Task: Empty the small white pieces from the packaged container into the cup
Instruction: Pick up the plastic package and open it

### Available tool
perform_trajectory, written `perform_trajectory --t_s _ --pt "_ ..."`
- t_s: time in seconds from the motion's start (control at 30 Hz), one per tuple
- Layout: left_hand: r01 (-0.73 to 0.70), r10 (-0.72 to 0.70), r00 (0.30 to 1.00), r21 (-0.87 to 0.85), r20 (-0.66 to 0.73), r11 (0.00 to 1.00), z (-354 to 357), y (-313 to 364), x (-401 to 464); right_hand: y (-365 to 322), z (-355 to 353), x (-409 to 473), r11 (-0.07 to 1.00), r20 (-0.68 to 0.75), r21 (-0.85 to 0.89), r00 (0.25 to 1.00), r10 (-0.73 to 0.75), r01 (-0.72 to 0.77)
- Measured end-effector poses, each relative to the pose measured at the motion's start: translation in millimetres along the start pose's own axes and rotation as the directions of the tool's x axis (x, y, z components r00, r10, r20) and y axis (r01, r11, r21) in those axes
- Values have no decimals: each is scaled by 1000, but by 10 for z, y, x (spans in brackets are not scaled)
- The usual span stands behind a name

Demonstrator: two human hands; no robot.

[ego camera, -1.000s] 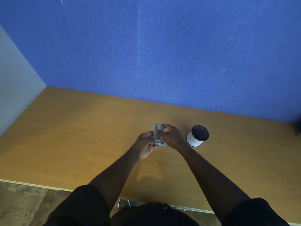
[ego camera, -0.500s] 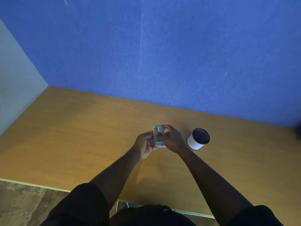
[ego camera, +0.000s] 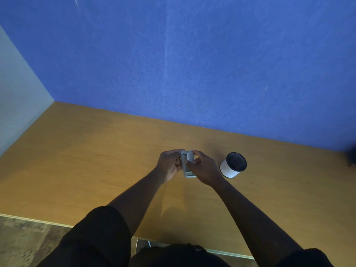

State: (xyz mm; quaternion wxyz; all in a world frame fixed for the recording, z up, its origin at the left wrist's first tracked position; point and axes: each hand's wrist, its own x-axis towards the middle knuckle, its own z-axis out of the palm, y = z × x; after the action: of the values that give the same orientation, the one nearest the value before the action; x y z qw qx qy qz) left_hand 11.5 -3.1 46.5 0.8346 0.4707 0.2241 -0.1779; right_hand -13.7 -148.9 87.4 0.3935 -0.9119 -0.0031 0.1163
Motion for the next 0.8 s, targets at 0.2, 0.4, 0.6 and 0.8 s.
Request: perform_trajectory --t_s 0.2,0.4,0.6,0.8 --pt "-39 39 999 30 16 999 6 -53 0 -8 -22 -34 1000 6 19 1000 19 -20" --pt "-29 29 1000 -25 1 999 -16 -111 -15 -33 -18 -56 999 6 40 1000 20 -20" --pt "68 -62 992 -49 111 996 -58 -217 -120 -22 -2 -44 998 -13 55 999 43 -42" --pt "48 -35 989 -83 147 995 -90 -208 -158 -43 4 -16 998 -20 47 998 52 -51"
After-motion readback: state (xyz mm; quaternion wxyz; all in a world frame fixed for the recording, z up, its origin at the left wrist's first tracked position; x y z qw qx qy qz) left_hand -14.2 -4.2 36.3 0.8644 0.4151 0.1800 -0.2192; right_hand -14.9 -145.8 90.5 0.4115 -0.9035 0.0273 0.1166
